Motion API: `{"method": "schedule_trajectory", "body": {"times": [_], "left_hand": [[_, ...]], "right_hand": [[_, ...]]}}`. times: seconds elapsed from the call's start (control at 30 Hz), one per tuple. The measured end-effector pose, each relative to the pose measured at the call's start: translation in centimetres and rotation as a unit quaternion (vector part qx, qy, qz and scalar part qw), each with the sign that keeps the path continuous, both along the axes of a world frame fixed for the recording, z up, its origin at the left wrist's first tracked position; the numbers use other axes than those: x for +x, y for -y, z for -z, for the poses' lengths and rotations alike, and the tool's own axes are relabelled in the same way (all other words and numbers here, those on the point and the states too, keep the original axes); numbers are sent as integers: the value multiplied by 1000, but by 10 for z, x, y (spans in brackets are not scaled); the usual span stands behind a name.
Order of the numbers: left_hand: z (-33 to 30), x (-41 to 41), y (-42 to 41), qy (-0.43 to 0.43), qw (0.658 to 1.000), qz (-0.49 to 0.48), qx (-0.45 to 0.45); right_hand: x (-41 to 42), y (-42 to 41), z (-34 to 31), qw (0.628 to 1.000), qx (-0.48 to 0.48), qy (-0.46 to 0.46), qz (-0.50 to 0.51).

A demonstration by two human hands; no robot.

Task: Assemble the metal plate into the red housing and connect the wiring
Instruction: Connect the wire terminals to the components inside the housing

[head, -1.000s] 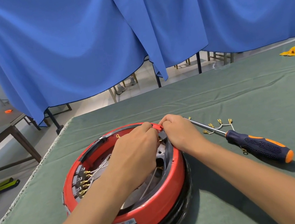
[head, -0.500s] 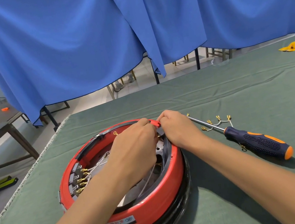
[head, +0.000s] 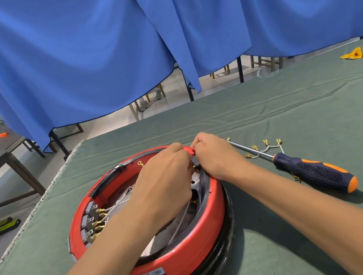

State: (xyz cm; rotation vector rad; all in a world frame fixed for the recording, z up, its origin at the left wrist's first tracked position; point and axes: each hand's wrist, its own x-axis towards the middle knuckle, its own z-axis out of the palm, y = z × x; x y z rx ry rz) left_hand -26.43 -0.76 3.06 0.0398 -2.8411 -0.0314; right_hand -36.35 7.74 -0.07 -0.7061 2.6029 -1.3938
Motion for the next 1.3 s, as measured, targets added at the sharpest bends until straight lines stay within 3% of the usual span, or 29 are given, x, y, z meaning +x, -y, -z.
{"method": "schedule_trajectory", "body": {"times": [0.17,0.37,0.73,1.0,1.3], "left_hand": [[0,0,5,-27,998,-12,52],[5,9,19,-44,993,-33,101],[0,6,8,25,999,15,15],[-3,4,7,20,998,48,-25],[4,3,7,-9,1000,15,14]], "right_hand": [[-2,1,3,997,-70,37,26],[-2,-3,3,997,-74,25,24],[-7,2,9,997,-65,12,25],[-8,2,9,999,-28,-9,18],[-8,2,10,999,-44,-3,22]]}}
